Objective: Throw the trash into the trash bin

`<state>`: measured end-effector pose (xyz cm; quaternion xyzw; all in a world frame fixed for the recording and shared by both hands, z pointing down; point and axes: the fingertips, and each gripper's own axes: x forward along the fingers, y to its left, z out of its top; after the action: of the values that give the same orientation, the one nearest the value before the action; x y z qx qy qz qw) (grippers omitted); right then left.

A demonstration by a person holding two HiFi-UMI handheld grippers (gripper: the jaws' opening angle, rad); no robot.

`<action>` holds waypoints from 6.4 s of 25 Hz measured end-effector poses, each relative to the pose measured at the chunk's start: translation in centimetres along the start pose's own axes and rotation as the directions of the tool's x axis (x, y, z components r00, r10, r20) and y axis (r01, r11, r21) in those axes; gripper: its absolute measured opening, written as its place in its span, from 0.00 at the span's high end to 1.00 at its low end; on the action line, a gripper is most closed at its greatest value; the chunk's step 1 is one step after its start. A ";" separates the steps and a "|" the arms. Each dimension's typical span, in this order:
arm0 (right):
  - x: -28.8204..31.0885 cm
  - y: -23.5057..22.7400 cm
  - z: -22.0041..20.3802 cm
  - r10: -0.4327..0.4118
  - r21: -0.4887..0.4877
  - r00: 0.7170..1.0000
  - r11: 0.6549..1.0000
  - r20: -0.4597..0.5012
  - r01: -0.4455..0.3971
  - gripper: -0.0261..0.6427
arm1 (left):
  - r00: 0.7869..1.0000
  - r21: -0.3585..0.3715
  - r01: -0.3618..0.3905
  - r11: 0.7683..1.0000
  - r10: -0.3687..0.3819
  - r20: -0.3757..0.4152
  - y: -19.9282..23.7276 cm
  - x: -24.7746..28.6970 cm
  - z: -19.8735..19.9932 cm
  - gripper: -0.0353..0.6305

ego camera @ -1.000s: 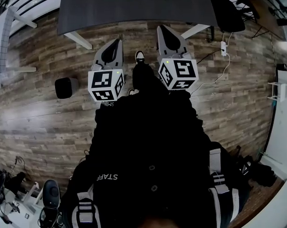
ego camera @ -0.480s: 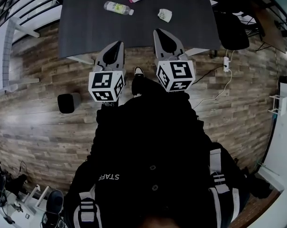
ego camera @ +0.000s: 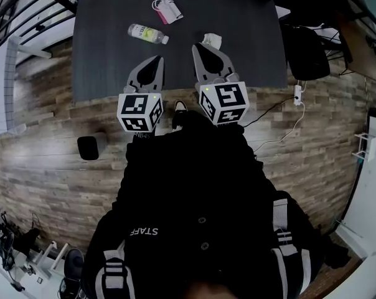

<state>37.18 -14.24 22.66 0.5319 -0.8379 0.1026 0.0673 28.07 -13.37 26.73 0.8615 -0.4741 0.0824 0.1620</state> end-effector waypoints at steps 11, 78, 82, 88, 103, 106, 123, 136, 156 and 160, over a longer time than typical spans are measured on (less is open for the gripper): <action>5.7 -0.2 -2.1 0.031 0.020 0.998 0.999 -0.060 -0.030 0.94 | 0.994 0.004 -0.080 0.997 0.080 -0.071 5.3 2.0 -1.9 0.94; 26.7 -2.4 -34.4 0.138 -0.212 0.655 0.880 -0.743 -0.426 0.66 | 0.871 -0.209 -0.329 0.921 0.211 -0.444 20.5 8.6 -21.7 0.94; 26.4 -1.1 -33.3 0.171 -0.204 0.679 0.877 -0.714 -0.436 0.66 | 0.869 -0.220 -0.362 0.906 0.242 -0.432 21.1 7.3 -21.7 0.94; 25.1 1.6 -30.5 0.203 -0.203 0.703 0.871 -0.681 -0.448 0.67 | 0.870 -0.246 -0.403 0.881 0.286 -0.401 21.2 5.0 -21.1 0.94; 22.3 10.7 -23.1 0.319 -0.251 0.756 0.809 -0.572 -0.532 0.67 | 0.860 -0.307 -0.488 0.817 0.390 -0.328 22.8 -1.4 -19.2 0.94; 22.1 13.5 -21.9 0.351 -0.249 0.751 0.792 -0.559 -0.557 0.67 | 0.849 -0.318 -0.515 0.796 0.422 -0.317 24.0 -3.6 -18.8 0.94; 22.5 33.8 -23.5 0.497 -0.253 0.635 0.634 -0.591 -0.731 0.67 | 0.725 -0.428 -0.686 0.589 0.600 -0.337 33.3 -20.7 -24.0 0.94; 20.2 48.0 -27.7 0.573 -0.218 0.481 0.467 -0.663 -0.857 0.67 | 0.623 -0.512 -0.759 0.403 0.679 -0.389 36.9 -32.4 -30.1 0.94; 15.0 69.5 -41.1 0.527 -0.157 0.192 0.111 -0.828 -0.981 0.67 | 0.440 -0.621 -0.783 0.039 0.741 -0.508 40.8 -51.3 -45.2 0.94; 14.4 73.2 -44.7 0.507 -0.138 0.150 0.061 -0.849 -0.989 0.67 | 0.406 -0.634 -0.773 -0.032 0.742 -0.533 42.0 -54.0 -49.1 0.94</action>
<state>-35.03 14.24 61.88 -0.1866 -0.8705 -0.0445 0.4533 -35.76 25.92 65.02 0.2639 -0.8348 -0.0626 0.4791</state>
